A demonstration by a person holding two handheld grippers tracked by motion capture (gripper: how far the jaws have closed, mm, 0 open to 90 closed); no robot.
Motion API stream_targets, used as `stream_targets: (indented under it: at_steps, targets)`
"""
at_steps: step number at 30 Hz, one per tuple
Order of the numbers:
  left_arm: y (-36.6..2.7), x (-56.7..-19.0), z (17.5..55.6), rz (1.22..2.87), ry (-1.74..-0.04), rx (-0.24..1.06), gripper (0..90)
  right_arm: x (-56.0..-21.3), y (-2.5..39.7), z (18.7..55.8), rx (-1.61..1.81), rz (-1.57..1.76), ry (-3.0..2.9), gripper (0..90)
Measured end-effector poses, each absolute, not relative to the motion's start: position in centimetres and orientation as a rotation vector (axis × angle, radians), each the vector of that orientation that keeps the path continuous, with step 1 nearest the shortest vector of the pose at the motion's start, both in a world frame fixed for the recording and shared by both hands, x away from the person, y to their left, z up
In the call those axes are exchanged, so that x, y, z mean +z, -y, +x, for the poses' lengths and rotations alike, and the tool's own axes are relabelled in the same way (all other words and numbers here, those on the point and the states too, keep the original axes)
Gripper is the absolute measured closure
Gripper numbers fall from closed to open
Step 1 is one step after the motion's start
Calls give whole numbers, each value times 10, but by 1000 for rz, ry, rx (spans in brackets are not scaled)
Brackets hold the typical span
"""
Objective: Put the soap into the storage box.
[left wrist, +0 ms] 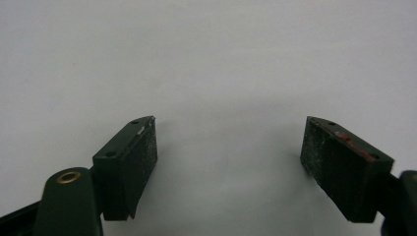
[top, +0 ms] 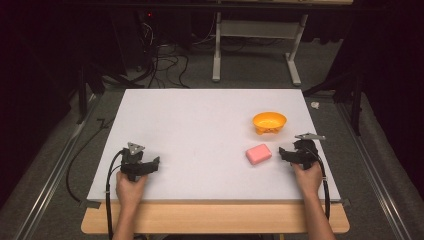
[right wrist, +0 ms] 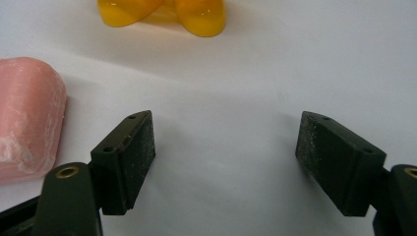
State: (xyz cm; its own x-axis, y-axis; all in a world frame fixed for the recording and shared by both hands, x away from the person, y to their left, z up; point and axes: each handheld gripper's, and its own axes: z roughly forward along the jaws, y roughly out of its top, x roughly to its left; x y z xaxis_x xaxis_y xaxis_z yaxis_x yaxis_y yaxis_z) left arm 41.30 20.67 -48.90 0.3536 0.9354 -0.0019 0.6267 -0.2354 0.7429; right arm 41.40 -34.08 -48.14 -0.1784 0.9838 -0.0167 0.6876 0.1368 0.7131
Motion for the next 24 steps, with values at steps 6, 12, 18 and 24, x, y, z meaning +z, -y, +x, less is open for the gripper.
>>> stream_targets:
  at_steps: [6,12,18,24]
  targets:
    - [-207,-489,413,1960,-1357,600,219,-481,341,414,789,1597,-1931,234]
    - [-207,-489,413,1960,-1357,600,219,-481,341,414,789,1597,-1932,234]
    - [-207,-489,413,1960,-1357,601,219,-481,342,414,806,1609,-1927,236]
    - [-207,-489,413,1961,-1356,605,217,-481,342,414,805,1611,-1931,234]
